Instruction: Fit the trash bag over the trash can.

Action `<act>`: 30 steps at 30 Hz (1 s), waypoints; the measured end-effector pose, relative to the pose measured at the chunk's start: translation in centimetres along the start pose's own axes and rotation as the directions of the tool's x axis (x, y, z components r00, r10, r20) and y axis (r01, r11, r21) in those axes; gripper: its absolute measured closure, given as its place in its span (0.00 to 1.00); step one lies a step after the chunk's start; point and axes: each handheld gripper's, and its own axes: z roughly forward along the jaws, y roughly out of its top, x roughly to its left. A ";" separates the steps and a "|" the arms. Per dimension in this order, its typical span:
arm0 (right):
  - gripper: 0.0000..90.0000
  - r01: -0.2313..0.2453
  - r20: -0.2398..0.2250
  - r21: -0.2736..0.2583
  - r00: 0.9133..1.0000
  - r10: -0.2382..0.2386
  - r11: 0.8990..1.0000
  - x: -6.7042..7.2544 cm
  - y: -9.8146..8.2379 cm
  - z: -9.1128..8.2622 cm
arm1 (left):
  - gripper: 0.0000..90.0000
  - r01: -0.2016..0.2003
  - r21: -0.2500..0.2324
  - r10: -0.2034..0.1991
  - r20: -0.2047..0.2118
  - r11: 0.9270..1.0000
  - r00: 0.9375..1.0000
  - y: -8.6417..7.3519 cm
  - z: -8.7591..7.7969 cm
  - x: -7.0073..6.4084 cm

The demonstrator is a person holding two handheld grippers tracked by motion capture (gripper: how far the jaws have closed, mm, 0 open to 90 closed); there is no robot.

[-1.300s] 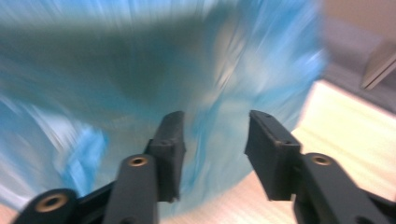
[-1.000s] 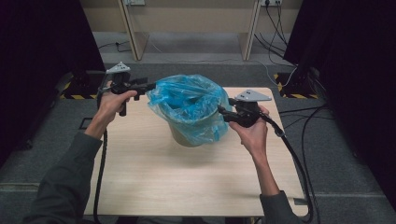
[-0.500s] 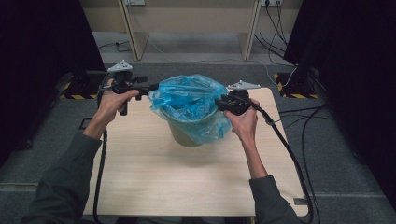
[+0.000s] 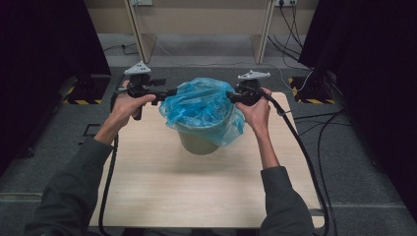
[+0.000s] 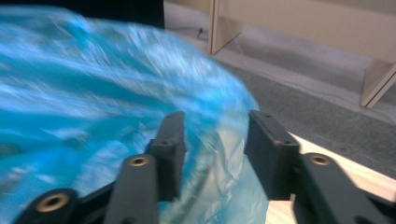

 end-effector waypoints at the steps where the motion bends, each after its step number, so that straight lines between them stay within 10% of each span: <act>1: 0.60 0.000 0.000 0.000 1.000 0.000 1.000 0.0 0.0 0.0 | 0.34 0.000 0.000 0.000 0.000 1.000 1.000 0.0 0.0 0.0; 6: 0.50 0.041 -0.022 0.007 0.999 -0.041 0.999 3.5 -0.3 -2.6 | 0.50 -0.030 0.057 0.027 0.049 0.998 0.998 -0.5 1.4 -0.2; 12: 0.48 0.102 -0.063 0.030 0.993 -0.100 0.994 6.2 -1.3 -3.5 | 0.98 -0.064 0.070 0.063 0.025 0.995 0.998 -0.7 2.2 0.9; 30: 0.47 0.177 -0.153 -0.022 0.972 -0.178 0.984 10.1 -3.3 -6.3 | 1.00 0.097 0.027 -0.094 -0.074 0.995 0.993 -4.1 1.8 5.6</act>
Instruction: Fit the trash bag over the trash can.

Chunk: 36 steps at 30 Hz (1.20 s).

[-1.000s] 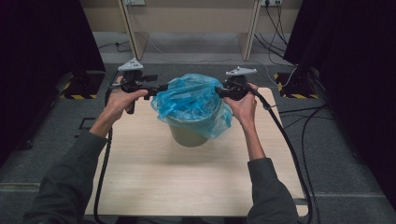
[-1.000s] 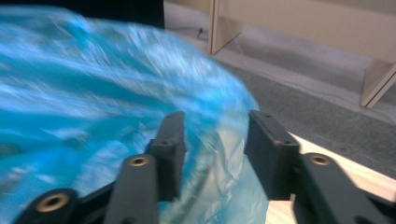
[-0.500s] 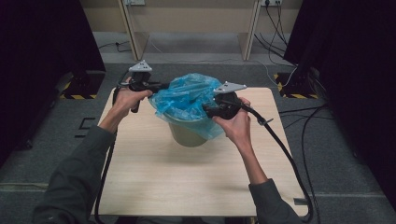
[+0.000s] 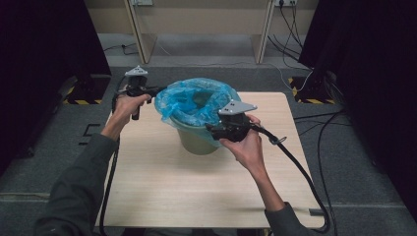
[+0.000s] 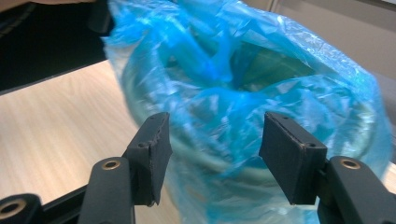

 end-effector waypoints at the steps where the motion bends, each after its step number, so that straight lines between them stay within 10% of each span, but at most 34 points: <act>1: 0.47 0.002 -0.004 -0.002 1.000 -0.002 1.000 0.1 0.0 0.2 | 1.00 0.013 -0.001 -0.013 0.001 1.000 1.000 -0.4 0.2 0.2; 11: 0.47 -0.018 -0.052 -0.011 0.998 0.017 1.000 0.4 0.2 2.0 | 0.96 0.026 0.019 -0.026 0.016 0.999 1.000 -2.6 1.1 0.2; 19: 0.54 -0.008 -0.089 -0.010 0.996 0.007 1.000 0.8 0.6 2.6 | 0.54 0.031 -0.022 -0.031 -0.015 0.999 0.999 -1.0 -3.4 0.5; 28: 0.54 -0.017 -0.081 -0.011 0.997 0.016 1.000 0.5 0.8 1.9 | 0.38 -0.034 -0.056 0.040 0.118 0.998 0.992 -0.1 -7.5 -4.3; 32: 0.53 -0.017 -0.081 -0.009 0.997 0.016 1.000 0.5 0.7 1.8 | 0.35 -0.064 -0.064 0.075 0.184 0.996 0.980 -0.7 -7.3 -6.4; 36: 0.52 -0.027 -0.084 -0.013 0.996 0.025 1.000 0.6 0.8 1.8 | 0.44 -0.132 -0.029 0.135 0.166 0.991 0.977 -1.4 -5.8 -7.4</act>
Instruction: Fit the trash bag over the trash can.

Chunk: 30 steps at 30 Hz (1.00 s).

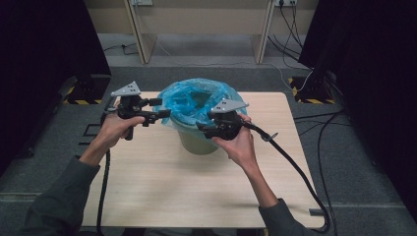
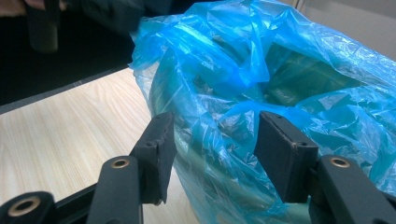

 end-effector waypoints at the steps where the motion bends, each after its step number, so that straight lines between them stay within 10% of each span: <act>1: 0.52 0.000 0.000 0.000 1.000 0.000 1.000 0.0 0.0 0.0 | 0.58 0.000 0.000 0.000 0.000 1.000 1.000 0.0 0.0 0.0; 6: 0.50 0.012 0.028 -0.007 1.000 -0.012 1.000 -0.1 -0.4 -1.4 | 0.95 -0.044 -0.005 0.044 -0.048 0.999 0.998 -0.8 0.5 1.7; 18: 0.43 -0.029 0.117 0.057 0.993 0.022 0.998 -1.1 -5.1 -2.7 | 0.95 0.162 -0.025 -0.164 -0.129 0.986 0.978 -3.8 1.3 7.4; 30: 0.46 -0.018 0.099 0.104 0.995 0.007 0.994 0.0 -7.5 0.9 | 0.95 0.154 0.049 -0.148 -0.096 0.987 0.984 -6.3 3.4 5.7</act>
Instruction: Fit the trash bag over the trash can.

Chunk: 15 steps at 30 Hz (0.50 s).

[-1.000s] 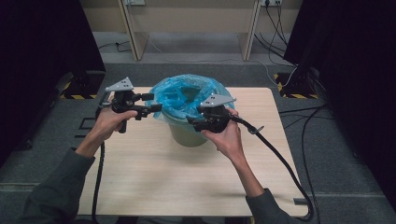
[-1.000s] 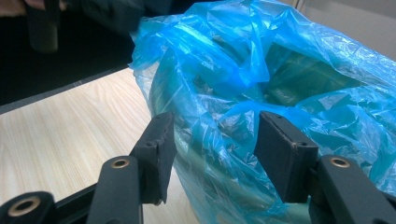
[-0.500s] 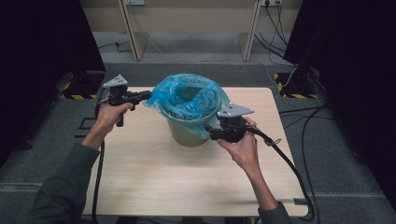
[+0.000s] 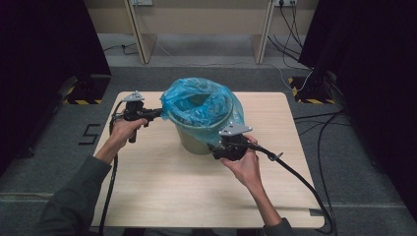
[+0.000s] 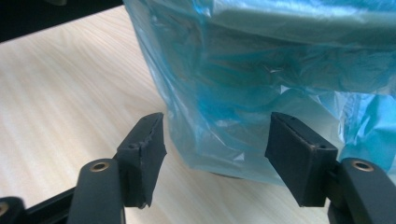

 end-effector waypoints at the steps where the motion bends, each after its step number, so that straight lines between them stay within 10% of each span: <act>1: 0.46 0.000 0.000 0.000 1.000 0.000 1.000 0.0 0.0 0.0 | 0.95 0.000 0.000 0.000 0.000 1.000 1.000 0.0 0.0 0.0; 8: 0.94 0.044 -0.029 0.028 0.999 -0.044 0.999 -0.9 -1.1 1.9 | 0.83 -0.004 0.000 0.004 0.006 1.000 1.000 0.1 -1.4 -0.1; 15: 1.00 0.064 -0.032 0.068 0.998 -0.062 0.996 -1.4 -2.9 1.9 | 0.38 -0.047 0.000 0.047 0.023 0.999 0.999 1.0 -4.5 -2.4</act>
